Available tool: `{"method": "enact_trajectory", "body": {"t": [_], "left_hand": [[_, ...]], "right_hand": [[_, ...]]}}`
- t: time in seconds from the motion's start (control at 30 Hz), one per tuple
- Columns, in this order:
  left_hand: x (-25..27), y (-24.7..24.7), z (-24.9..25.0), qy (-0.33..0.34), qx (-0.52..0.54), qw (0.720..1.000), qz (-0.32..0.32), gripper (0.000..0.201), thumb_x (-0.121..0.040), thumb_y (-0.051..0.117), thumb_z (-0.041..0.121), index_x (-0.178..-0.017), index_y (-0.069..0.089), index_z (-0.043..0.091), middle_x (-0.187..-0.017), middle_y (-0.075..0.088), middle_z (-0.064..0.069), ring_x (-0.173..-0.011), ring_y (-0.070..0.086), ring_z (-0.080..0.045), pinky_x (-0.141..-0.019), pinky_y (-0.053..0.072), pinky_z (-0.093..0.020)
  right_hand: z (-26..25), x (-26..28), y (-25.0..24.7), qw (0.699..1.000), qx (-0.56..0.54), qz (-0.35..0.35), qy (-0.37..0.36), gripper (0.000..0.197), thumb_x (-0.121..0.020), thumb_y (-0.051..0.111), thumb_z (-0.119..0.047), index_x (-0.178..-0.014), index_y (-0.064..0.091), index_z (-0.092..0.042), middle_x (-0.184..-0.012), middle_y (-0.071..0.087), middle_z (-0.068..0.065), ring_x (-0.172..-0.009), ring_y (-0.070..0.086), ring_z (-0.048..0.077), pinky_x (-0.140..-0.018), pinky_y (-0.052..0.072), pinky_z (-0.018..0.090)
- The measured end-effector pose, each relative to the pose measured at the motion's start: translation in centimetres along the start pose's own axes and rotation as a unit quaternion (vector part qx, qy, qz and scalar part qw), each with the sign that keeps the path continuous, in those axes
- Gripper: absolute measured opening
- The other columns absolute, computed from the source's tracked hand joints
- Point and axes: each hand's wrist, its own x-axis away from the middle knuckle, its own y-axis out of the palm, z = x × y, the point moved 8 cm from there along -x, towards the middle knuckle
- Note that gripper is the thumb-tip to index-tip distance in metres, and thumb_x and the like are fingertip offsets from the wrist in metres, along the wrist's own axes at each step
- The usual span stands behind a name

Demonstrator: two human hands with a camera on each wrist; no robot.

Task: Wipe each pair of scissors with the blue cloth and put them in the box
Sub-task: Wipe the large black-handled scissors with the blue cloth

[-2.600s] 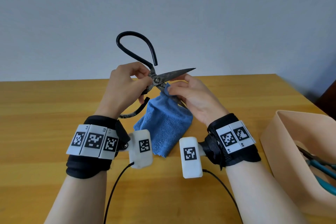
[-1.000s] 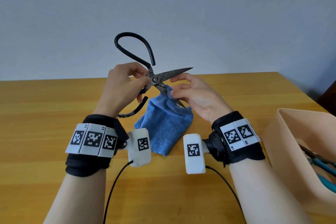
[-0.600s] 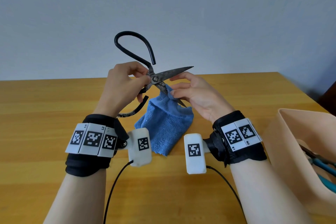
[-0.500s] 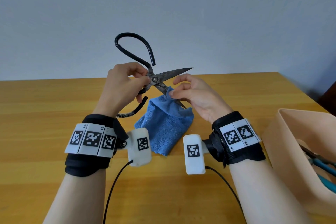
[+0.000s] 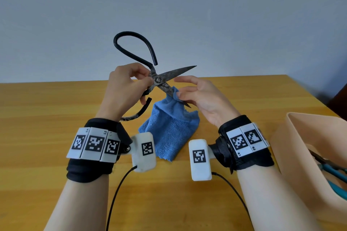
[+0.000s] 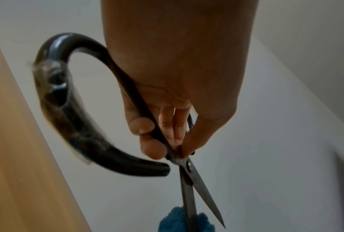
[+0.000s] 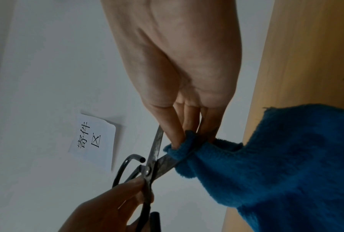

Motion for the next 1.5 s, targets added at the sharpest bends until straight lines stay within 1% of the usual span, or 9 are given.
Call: {"method": "enact_trajectory", "body": {"t": [0.13,0.27,0.43,0.53,0.63,0.93,1.2,1.4,1.5], "left_hand": [[0.0,0.1,-0.1,-0.006,-0.004,1.000,-0.003,0.004,-0.086,0.065,0.010,-0.086,0.067,0.014,-0.080,0.067,0.002,-0.041,0.058,-0.018,-0.049,0.039,-0.015],[0.0,0.2,0.0,-0.002,-0.002,1.000,-0.002,0.005,-0.086,0.065,0.010,-0.085,0.067,0.014,-0.079,0.067,0.001,-0.040,0.058,-0.018,-0.047,0.039,-0.013],[0.0,0.2,0.0,-0.003,-0.007,1.000,-0.003,0.005,-0.086,0.065,0.010,-0.086,0.067,0.014,-0.078,0.067,0.002,-0.040,0.059,-0.018,-0.046,0.038,-0.012],[0.0,-0.1,0.0,-0.004,0.002,1.000,0.005,0.004,-0.086,0.065,0.009,-0.086,0.067,0.013,-0.077,0.066,0.000,-0.041,0.058,-0.019,-0.045,0.038,-0.012],[0.0,0.0,0.0,-0.003,-0.004,1.000,0.000,0.005,-0.085,0.065,0.010,-0.085,0.067,0.014,-0.078,0.067,0.001,-0.041,0.059,-0.019,-0.046,0.039,-0.013],[0.1,-0.1,-0.4,-0.019,-0.001,1.000,-0.012,0.004,-0.087,0.066,0.011,-0.088,0.067,0.014,-0.083,0.069,-0.003,-0.042,0.059,-0.018,-0.043,0.043,-0.022],[0.1,-0.5,-0.6,-0.026,0.003,1.000,-0.001,0.004,-0.086,0.066,0.009,-0.087,0.068,0.012,-0.081,0.068,-0.002,-0.041,0.058,-0.017,-0.042,0.041,-0.022],[0.1,-0.2,-0.4,-0.025,0.000,1.000,-0.005,0.003,-0.087,0.066,0.010,-0.087,0.068,0.012,-0.081,0.067,0.000,-0.039,0.057,-0.016,-0.041,0.040,-0.019],[0.1,-0.3,-0.4,-0.026,-0.001,1.000,-0.003,0.004,-0.086,0.065,0.009,-0.088,0.068,0.011,-0.081,0.068,-0.002,-0.040,0.057,-0.016,-0.041,0.040,-0.020]], "right_hand": [[-0.3,0.2,-0.2,1.000,0.025,0.015,-0.008,0.035,-0.081,0.076,-0.002,-0.112,0.069,-0.018,-0.071,0.071,-0.002,-0.086,0.069,0.015,-0.103,0.048,0.041],[-0.3,0.2,0.1,1.000,0.016,-0.007,0.003,0.039,-0.084,0.068,0.004,-0.116,0.068,-0.019,-0.096,0.076,0.009,-0.101,0.070,0.025,-0.104,0.048,0.043],[-0.3,0.2,-0.2,0.999,0.036,0.015,-0.006,0.035,-0.080,0.075,-0.001,-0.109,0.070,-0.020,-0.074,0.071,-0.002,-0.088,0.069,0.017,-0.099,0.050,0.038],[-0.2,0.2,-0.5,1.000,0.009,0.020,-0.004,0.034,-0.082,0.076,-0.004,-0.112,0.070,-0.017,-0.085,0.076,0.004,-0.088,0.071,0.016,-0.091,0.054,0.033],[-0.1,0.2,0.2,1.000,0.029,-0.009,0.000,0.037,-0.084,0.072,-0.001,-0.113,0.070,-0.023,-0.096,0.076,0.006,-0.099,0.071,0.019,-0.095,0.052,0.035],[0.3,0.2,-1.0,0.997,0.026,0.073,0.012,0.034,-0.077,0.082,-0.010,-0.106,0.064,-0.009,-0.082,0.070,0.007,-0.077,0.065,0.016,-0.079,0.051,0.033],[0.3,0.2,0.0,0.997,0.076,0.005,0.024,0.036,-0.081,0.073,0.001,-0.105,0.069,-0.025,-0.098,0.073,0.006,-0.094,0.070,0.021,-0.090,0.055,0.037],[0.2,0.3,-0.2,0.998,0.067,0.016,0.013,0.027,-0.079,0.079,-0.003,-0.099,0.067,-0.017,-0.067,0.069,-0.006,-0.075,0.066,0.012,-0.082,0.050,0.030],[0.2,0.2,-0.3,0.998,0.064,0.018,0.012,0.027,-0.079,0.079,-0.004,-0.100,0.068,-0.017,-0.068,0.070,-0.006,-0.074,0.066,0.010,-0.080,0.049,0.028]]}}
